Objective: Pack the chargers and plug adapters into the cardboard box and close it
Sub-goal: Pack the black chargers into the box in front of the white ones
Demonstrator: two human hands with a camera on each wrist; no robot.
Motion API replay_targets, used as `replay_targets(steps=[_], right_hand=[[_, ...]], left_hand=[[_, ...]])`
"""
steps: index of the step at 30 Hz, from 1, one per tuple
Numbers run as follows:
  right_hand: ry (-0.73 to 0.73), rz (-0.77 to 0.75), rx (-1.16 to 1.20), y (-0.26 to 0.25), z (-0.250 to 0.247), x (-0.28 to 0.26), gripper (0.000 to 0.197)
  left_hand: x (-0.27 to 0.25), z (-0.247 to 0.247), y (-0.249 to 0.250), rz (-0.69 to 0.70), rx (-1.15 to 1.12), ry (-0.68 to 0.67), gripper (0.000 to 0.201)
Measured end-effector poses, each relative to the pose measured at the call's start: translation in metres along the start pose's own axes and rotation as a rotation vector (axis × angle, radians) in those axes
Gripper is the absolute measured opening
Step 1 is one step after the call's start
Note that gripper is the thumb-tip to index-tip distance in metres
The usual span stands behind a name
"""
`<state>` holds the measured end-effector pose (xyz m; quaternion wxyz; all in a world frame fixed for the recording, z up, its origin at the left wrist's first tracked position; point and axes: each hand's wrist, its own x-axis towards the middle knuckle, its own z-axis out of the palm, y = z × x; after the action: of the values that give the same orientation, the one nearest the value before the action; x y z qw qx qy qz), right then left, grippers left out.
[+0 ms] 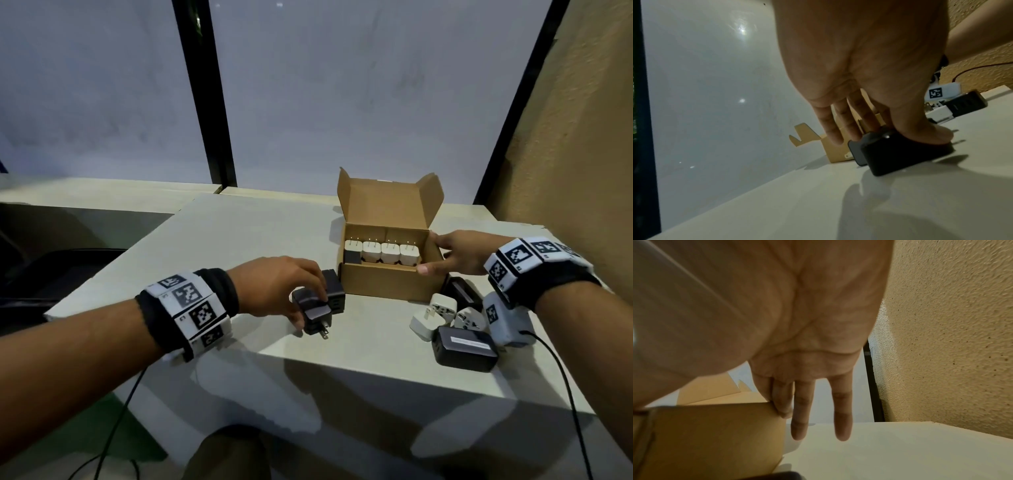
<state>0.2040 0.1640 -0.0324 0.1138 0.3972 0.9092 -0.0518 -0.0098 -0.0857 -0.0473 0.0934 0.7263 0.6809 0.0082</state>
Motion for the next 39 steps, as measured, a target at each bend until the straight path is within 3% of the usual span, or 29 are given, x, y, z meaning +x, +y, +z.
replay_targets(steps=[8, 14, 22, 25, 30, 39], right_hand=[[-0.039, -0.013, -0.052, -0.003, -0.005, 0.000, 0.082], [-0.036, -0.005, -0.055, -0.004, -0.006, -0.001, 0.080], [-0.024, -0.010, -0.059, -0.006, -0.007, -0.004, 0.081], [-0.020, -0.012, -0.070, -0.005, -0.007, -0.003, 0.083], [-0.009, -0.013, -0.062, -0.004, -0.006, -0.003, 0.083], [-0.006, -0.020, -0.042, -0.004, -0.006, -0.004, 0.084]], left_hand=[[-0.007, 0.018, -0.007, 0.011, -0.065, 0.091, 0.052], [-0.008, 0.016, -0.009, -0.053, -0.050, 0.012, 0.061], [-0.009, 0.018, -0.011, -0.108, -0.219, -0.023, 0.062], [-0.009, 0.017, -0.011, -0.066, -0.277, -0.075, 0.068], [-0.009, 0.018, -0.012, 0.042, -0.327, -0.185, 0.057], [-0.018, 0.012, -0.011, 0.040, -0.534, -0.015, 0.047]])
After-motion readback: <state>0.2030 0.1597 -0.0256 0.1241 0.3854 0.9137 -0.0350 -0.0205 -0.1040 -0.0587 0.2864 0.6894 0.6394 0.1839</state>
